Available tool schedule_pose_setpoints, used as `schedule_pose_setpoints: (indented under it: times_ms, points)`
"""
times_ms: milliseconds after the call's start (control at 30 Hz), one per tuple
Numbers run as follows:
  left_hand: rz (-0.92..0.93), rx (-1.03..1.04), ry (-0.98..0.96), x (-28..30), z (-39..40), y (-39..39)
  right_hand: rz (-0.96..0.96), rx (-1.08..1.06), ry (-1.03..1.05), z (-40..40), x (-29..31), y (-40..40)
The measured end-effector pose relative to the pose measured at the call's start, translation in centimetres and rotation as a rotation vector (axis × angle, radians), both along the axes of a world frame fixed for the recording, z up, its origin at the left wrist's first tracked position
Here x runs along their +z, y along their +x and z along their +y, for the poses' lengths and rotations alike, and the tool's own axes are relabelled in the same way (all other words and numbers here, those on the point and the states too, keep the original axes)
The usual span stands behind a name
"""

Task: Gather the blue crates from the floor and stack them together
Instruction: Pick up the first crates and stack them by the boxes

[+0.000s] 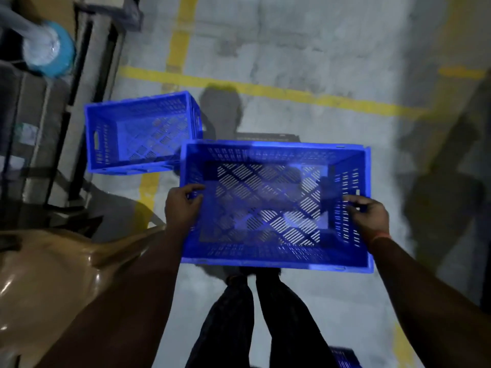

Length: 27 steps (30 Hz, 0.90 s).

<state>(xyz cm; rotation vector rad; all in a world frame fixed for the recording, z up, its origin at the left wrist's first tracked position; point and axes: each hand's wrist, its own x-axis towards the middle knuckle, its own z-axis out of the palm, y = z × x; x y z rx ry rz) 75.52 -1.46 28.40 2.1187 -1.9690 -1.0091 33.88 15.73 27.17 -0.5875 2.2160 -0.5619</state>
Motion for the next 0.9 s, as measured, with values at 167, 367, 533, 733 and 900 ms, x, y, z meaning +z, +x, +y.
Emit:
schedule_pose_setpoints:
  times_ms: [167, 367, 533, 733, 900]
  points:
    - [-0.019, -0.034, -0.060, 11.0, 0.6, -1.7, 0.037, -0.019, -0.030, 2.3, 9.8, -0.8]
    - [0.060, -0.099, -0.144, 19.0, 1.5, -2.5, 0.047, -0.032, -0.102, 5.9, 18.4, -1.8]
    - [0.011, -0.153, -0.171, 22.4, 1.0, -5.4, 0.053, -0.083, -0.180, 8.1, 22.5, -2.5]
    - [0.101, -0.200, -0.166, 24.4, 0.5, -8.0, 0.121, -0.151, -0.171, 11.5, 24.5, -3.1]
    - [0.168, -0.276, -0.154, 24.8, -0.4, -8.9, 0.168, -0.196, -0.170, 14.0, 25.7, -1.9]
